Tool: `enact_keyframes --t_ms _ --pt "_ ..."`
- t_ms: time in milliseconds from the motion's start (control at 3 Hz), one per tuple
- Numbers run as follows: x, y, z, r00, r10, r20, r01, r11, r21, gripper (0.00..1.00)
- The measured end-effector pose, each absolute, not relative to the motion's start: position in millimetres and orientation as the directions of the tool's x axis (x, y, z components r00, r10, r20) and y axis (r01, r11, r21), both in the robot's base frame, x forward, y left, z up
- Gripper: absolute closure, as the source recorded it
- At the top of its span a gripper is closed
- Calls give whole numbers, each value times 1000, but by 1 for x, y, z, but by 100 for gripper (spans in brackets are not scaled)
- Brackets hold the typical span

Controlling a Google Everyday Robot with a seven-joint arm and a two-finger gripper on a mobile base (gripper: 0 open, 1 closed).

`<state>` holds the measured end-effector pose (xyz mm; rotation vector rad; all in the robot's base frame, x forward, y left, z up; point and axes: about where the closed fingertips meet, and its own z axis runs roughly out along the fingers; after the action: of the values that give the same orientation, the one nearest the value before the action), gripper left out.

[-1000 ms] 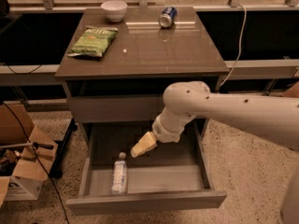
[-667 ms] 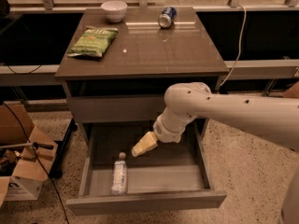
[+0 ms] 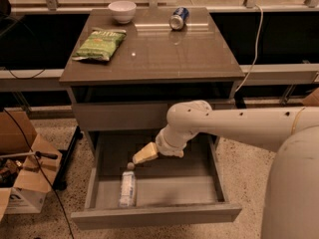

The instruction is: Pick blue plastic bottle from middle drawer and place on counter

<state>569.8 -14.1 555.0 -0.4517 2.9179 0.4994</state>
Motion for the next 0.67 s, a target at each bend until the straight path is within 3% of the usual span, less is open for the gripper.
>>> enact_keyframes --t_ms 333,667 --pt "596 3 514 -968 -142 -206 -205 922 328 0" --pt "616 39 456 -989 -64 -137 -111 922 371 0"
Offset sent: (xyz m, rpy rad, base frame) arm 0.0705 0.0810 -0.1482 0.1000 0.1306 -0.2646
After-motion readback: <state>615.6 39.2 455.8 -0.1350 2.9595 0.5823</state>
